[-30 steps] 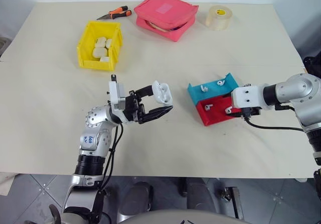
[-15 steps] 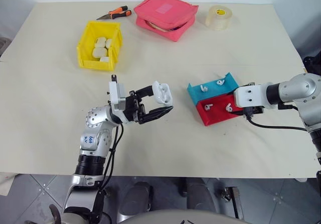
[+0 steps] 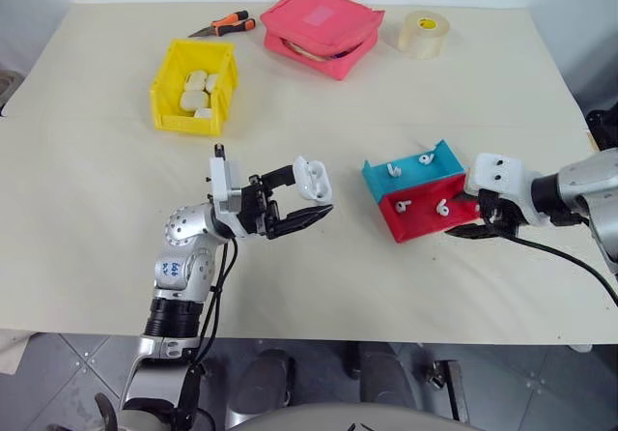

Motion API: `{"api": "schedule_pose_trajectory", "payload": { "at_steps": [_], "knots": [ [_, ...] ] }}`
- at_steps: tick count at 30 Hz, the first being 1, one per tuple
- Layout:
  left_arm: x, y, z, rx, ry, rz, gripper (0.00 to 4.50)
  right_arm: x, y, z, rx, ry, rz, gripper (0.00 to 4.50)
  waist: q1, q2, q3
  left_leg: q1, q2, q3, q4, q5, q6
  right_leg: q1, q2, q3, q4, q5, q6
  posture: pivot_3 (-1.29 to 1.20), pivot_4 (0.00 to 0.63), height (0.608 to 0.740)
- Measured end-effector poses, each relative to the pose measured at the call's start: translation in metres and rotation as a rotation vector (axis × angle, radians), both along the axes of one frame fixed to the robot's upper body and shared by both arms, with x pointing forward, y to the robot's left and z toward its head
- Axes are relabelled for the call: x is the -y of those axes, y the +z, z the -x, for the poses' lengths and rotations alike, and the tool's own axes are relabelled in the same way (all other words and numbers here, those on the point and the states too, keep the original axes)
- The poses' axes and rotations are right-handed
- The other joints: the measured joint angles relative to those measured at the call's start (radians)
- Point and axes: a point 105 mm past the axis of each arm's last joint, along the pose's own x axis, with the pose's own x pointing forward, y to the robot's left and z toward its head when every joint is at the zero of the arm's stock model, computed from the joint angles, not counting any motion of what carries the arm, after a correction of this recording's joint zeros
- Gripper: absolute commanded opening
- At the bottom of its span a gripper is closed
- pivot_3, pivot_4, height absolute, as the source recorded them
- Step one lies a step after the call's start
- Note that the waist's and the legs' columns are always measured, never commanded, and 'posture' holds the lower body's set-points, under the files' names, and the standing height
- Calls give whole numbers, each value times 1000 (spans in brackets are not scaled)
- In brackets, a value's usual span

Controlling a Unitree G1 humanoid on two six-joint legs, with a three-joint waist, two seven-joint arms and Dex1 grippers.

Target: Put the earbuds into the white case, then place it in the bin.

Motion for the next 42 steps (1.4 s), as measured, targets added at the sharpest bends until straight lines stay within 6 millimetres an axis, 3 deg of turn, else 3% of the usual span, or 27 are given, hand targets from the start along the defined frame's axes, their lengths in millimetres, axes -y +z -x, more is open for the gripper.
{"api": "schedule_pose_trajectory", "payload": {
  "at_steps": [4, 15, 21, 42],
  "knots": [
    [1, 0, 0, -1, -1, 3, 2779, -4, -9, 8, -39, -57, -20, 3256, 0, 0, 0, 0, 0, 0, 0, 0, 0, 0, 0, 0, 0, 0, 0, 0, 150, 740],
    [1, 0, 0, -3, -5, 5, 2779, 4, -10, -2, 21, -142, -2, 3256, -1, 0, 0, 0, -1, 0, 0, 0, 0, 0, 0, 0, 0, 0, 0, 0, 150, 740],
    [1, 0, 0, -3, -4, 5, 2779, 2, -25, -3, -8, -123, 22, 3256, -2, 0, 0, 0, 0, 0, 0, 0, 0, 0, 0, 0, 0, 0, 0, 0, 150, 740],
    [1, 0, -1, -5, 0, 8, 2779, -22, -13, -15, 34, -41, -36, 3256, -2, 0, 0, 0, 0, 0, -1, 0, 0, 0, 0, -1, 0, 0, 0, 0, 150, 740]
  ]
}}
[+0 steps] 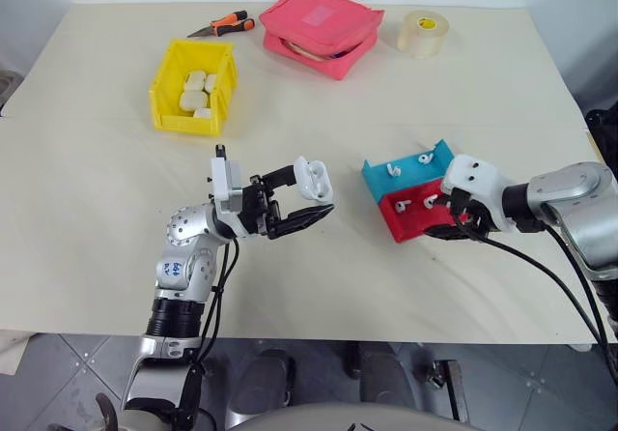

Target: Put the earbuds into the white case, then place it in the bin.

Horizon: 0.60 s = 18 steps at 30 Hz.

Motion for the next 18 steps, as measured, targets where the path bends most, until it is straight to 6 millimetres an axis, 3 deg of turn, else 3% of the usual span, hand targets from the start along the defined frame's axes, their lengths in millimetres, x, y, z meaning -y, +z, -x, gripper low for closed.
{"api": "schedule_pose_trajectory", "payload": {
  "at_steps": [5, 10, 18],
  "knots": [
    [0, 0, 0, -1, 4, 1, 2779, 0, 5, 0, 42, 44, 28, 3256, 0, 0, 0, 0, 0, 0, 0, 0, 0, 0, 0, 0, 0, 0, 0, 0, 150, 740],
    [0, 1, -1, 3, 4, 2, 2779, -2, 18, -1, 207, 253, 164, 3256, -2, 0, 0, 0, 0, 0, -1, 0, 0, 0, 1, 0, 0, 0, 0, 0, 150, 740],
    [1, 2, -1, 10, 3, 5, 2779, 0, 11, -8, 250, 464, 331, 3256, -4, 0, 0, 1, 0, 1, -1, 0, 0, 0, 1, 0, 0, 0, 0, 0, 150, 740]
  ]
}}
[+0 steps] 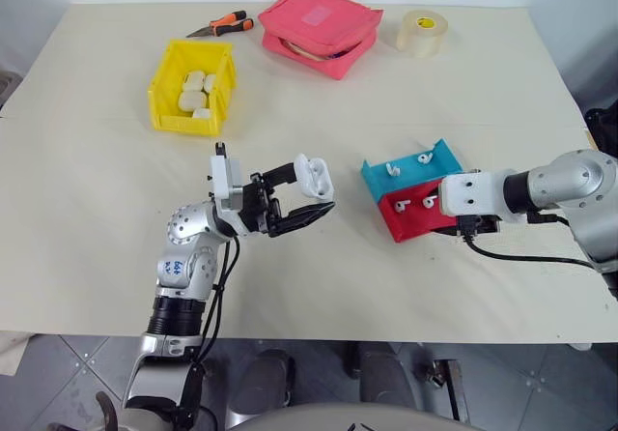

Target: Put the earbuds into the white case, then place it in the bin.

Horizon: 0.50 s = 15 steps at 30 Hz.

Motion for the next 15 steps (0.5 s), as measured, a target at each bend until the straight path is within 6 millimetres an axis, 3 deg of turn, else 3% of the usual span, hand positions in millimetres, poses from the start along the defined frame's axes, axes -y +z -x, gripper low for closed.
{"api": "schedule_pose_trajectory", "payload": {
  "at_steps": [15],
  "knots": [
    [-2, -3, 1, -16, 15, 1, 2779, -9, -3, -23, 22, 227, 177, 3256, -2, 0, 0, 0, 0, 0, 0, 0, 0, 0, 0, 0, 0, 0, 0, 0, 150, 740]
  ]
}}
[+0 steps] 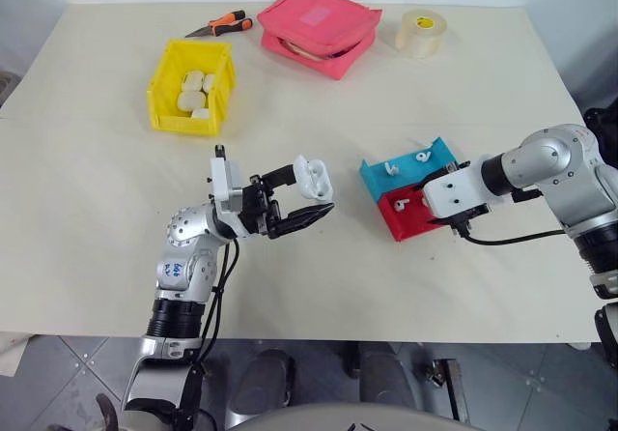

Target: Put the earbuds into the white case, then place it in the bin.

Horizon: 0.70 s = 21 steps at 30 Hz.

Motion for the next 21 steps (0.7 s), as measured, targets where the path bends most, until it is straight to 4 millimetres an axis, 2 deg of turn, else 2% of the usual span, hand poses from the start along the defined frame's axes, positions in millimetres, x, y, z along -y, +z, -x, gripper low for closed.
{"api": "schedule_pose_trajectory", "payload": {
  "at_steps": [10, 21],
  "knots": [
    [-1, -1, 1, -6, 15, 2, 2779, 9, 3, -7, 16, 36, 69, 3256, 0, 0, 0, 0, 0, 0, 0, 0, 0, 0, 0, 0, 0, 0, 0, 0, 150, 740],
    [-2, 2, 2, 8, 27, 6, 2779, 8, 3, -10, 14, 54, 97, 3256, -4, 0, 0, 0, 0, 0, 0, 0, 0, 0, 0, 0, 0, 0, 0, 0, 150, 740]
  ]
}}
